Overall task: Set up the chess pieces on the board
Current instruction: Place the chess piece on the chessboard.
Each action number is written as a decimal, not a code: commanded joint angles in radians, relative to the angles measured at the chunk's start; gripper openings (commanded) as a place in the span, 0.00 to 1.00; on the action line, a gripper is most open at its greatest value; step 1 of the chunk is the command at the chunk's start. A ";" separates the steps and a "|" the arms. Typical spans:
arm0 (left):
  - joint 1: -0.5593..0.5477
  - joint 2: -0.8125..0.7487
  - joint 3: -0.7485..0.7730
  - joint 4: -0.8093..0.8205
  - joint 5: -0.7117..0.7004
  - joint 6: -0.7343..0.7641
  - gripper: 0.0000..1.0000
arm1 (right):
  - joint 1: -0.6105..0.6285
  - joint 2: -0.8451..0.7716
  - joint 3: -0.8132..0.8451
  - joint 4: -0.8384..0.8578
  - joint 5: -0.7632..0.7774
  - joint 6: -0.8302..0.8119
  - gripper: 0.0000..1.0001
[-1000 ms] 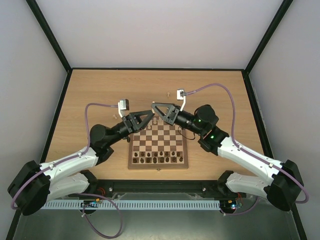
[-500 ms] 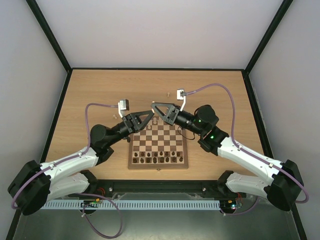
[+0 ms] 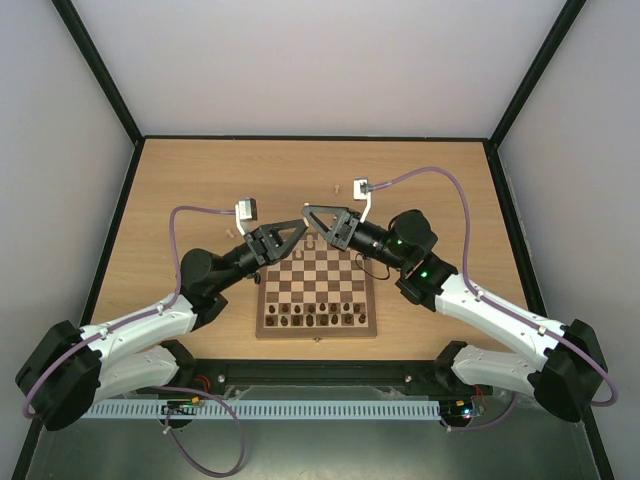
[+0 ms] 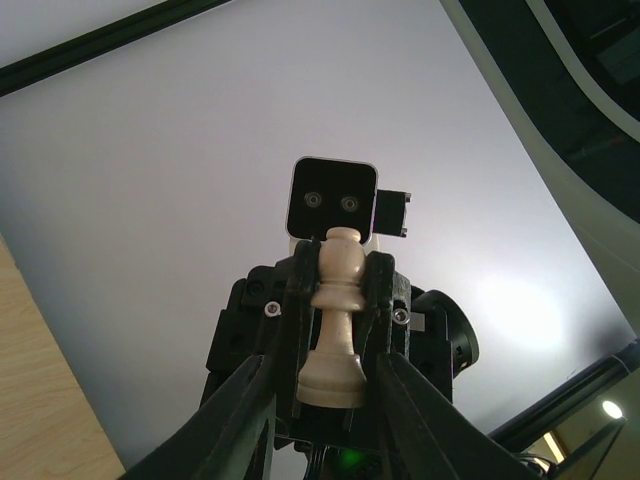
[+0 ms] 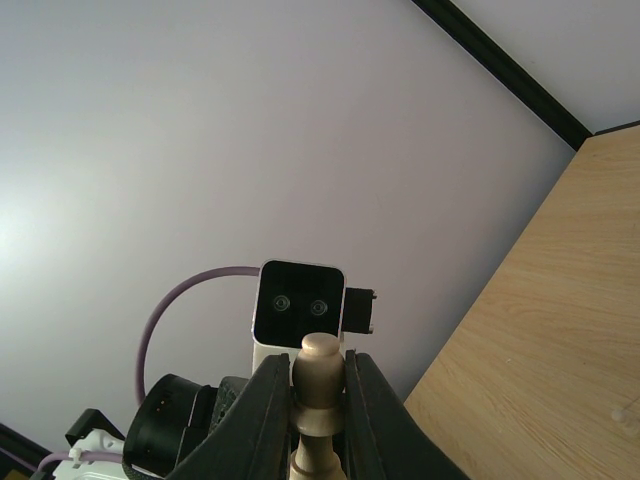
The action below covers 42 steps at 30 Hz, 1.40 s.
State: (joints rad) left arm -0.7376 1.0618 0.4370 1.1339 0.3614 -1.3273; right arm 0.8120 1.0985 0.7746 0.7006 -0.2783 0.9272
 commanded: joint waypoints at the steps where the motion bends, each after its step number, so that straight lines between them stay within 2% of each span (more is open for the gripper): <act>1: -0.005 -0.004 0.019 0.073 -0.007 0.016 0.31 | 0.007 -0.014 -0.009 0.031 0.008 -0.008 0.09; 5: -0.005 0.007 0.026 0.073 -0.003 0.016 0.30 | 0.007 -0.009 -0.009 0.031 0.007 -0.008 0.09; 13: -0.005 0.027 0.028 0.082 0.000 0.015 0.19 | 0.007 -0.004 -0.012 0.030 0.008 -0.010 0.10; 18: -0.005 0.019 0.036 0.051 0.004 0.027 0.18 | 0.008 -0.007 -0.015 0.012 -0.001 -0.016 0.11; 23: -0.003 -0.014 0.041 -0.041 0.009 0.063 0.17 | 0.007 -0.038 -0.019 -0.040 0.021 -0.043 0.32; 28: -0.003 -0.029 0.040 -0.095 0.024 0.077 0.17 | 0.007 -0.073 -0.001 -0.112 0.046 -0.074 0.47; 32: 0.002 -0.074 0.052 -0.217 0.064 0.126 0.17 | 0.003 -0.119 0.073 -0.286 0.080 -0.148 0.62; 36: 0.012 -0.161 0.103 -0.485 0.152 0.253 0.17 | -0.030 -0.134 0.244 -0.609 0.101 -0.253 0.73; 40: 0.014 -0.269 0.148 -0.801 0.209 0.388 0.18 | -0.094 -0.074 0.433 -0.944 -0.021 -0.356 0.77; 42: 0.014 -0.320 0.150 -0.893 0.239 0.428 0.18 | -0.111 -0.029 0.506 -1.069 -0.111 -0.396 0.78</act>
State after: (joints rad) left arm -0.7292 0.8310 0.5488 0.5438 0.5041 -1.0512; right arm 0.7364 1.0122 1.1469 0.0025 -0.2440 0.6666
